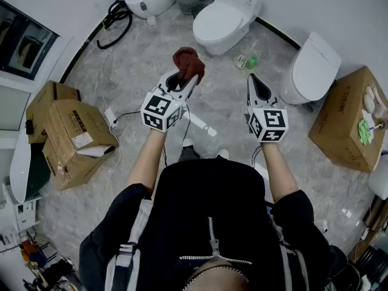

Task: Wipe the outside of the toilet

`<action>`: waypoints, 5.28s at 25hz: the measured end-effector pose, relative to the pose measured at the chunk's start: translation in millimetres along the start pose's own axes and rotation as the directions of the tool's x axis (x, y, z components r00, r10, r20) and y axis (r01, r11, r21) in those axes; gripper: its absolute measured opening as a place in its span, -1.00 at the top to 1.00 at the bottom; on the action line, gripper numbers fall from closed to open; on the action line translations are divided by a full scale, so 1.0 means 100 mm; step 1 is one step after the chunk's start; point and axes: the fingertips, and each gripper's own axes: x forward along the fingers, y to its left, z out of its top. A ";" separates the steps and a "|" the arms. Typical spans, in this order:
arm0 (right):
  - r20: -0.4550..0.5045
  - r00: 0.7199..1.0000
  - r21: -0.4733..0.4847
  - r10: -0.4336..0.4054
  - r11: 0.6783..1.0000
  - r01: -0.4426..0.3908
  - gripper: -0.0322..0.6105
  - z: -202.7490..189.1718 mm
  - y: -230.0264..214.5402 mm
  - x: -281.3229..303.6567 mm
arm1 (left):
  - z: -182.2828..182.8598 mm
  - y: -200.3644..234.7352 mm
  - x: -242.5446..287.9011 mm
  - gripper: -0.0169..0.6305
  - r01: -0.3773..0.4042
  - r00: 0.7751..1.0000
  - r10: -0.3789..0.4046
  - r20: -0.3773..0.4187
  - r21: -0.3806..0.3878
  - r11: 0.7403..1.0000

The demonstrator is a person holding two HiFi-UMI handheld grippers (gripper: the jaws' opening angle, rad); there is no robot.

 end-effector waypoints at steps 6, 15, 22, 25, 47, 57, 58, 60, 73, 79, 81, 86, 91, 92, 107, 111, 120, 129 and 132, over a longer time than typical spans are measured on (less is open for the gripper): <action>-0.001 1.000 -0.002 0.021 1.000 -0.021 0.89 -0.05 -0.08 -0.09 | -0.03 -0.09 0.07 0.57 -0.010 1.000 0.010 0.005 0.006 1.000; -0.006 0.999 0.005 0.040 0.999 -0.040 0.89 -0.14 -0.30 -0.28 | -0.06 -0.42 0.26 0.57 -0.012 1.000 0.012 0.007 -0.001 1.000; -0.010 0.999 0.003 0.045 0.999 -0.045 0.89 -0.14 -0.43 -0.38 | -0.08 -0.61 0.41 0.57 0.001 1.000 -0.001 0.006 -0.022 1.000; -0.011 0.999 0.007 0.035 0.999 -0.035 0.89 -0.14 -0.55 -0.36 | -0.06 -0.65 0.55 0.57 0.015 1.000 -0.015 0.009 -0.017 1.000; -0.103 0.993 0.012 -0.060 0.998 0.062 0.89 -0.03 -1.64 1.66 | -0.04 0.79 2.56 0.57 0.135 0.990 -0.137 -0.040 -0.048 0.990; -0.151 0.981 0.071 -0.119 0.989 0.131 0.89 -0.22 -2.34 2.41 | -0.22 1.14 3.58 0.57 0.202 0.972 -0.210 -0.107 -0.082 0.976; -0.153 0.981 0.075 -0.121 0.988 0.134 0.89 -0.24 -2.42 2.49 | -0.24 1.16 3.70 0.57 0.204 0.970 -0.213 -0.115 -0.083 0.975; -0.158 0.980 0.088 -0.123 0.986 0.138 0.89 -0.28 -2.63 2.64 | -0.28 1.18 3.96 0.57 0.204 0.968 -0.214 -0.132 -0.085 0.975; -0.248 0.968 0.148 -0.042 0.986 0.081 0.89 -0.80 -4.23 3.84 | -0.67 1.37 5.99 0.57 0.126 0.961 -0.164 -0.221 -0.177 0.976; -0.304 0.953 0.167 -0.009 0.984 0.062 0.89 -1.21 -4.76 4.34 | -1.30 1.49 6.76 0.57 0.095 0.944 -0.163 -0.287 -0.236 0.967; -0.323 0.947 0.175 0.006 0.983 0.054 0.89 -1.41 -4.88 4.48 | -1.55 1.52 6.97 0.57 0.079 0.940 -0.157 -0.302 -0.254 0.964; -0.375 0.926 0.228 0.050 0.973 0.040 0.89 -2.06 -5.07 4.83 | -2.36 1.58 7.43 0.57 0.002 0.913 -0.113 -0.391 -0.272 0.962; -0.401 0.914 0.308 0.062 0.949 0.070 0.89 -2.64 -5.42 5.07 | -3.24 1.67 8.10 0.58 -0.107 0.892 -0.051 -0.449 -0.320 0.941; -0.408 0.911 0.316 0.066 0.946 0.074 0.89 -2.75 -5.47 5.11 | -3.39 1.70 8.23 0.58 -0.128 0.892 -0.039 -0.450 -0.335 0.933; -0.441 0.893 0.333 0.094 0.941 0.066 0.89 -4.08 -5.67 5.57 | -5.03 2.17 9.40 0.60 -0.280 0.905 0.099 -0.414 -0.405 0.870; -0.453 0.888 0.342 0.076 0.935 0.094 0.89 -4.33 -5.58 5.50 | -5.28 2.29 9.47 0.60 -0.284 0.917 0.114 -0.383 -0.423 0.861; -0.485 0.872 0.338 0.060 0.933 0.124 0.89 -4.72 -5.20 5.32 | -5.53 2.50 9.10 0.62 -0.326 0.925 0.180 -0.335 -0.456 0.828; -0.508 0.859 0.318 0.066 0.941 0.116 0.89 -4.80 -4.83 5.24 | -5.75 2.51 8.66 0.65 -0.353 0.918 0.199 -0.343 -0.478 0.805; -0.515 0.854 0.310 0.070 0.944 0.110 0.89 -4.84 -4.70 5.27 | -5.78 2.52 8.53 0.65 -0.343 0.923 0.190 -0.336 -0.488 0.803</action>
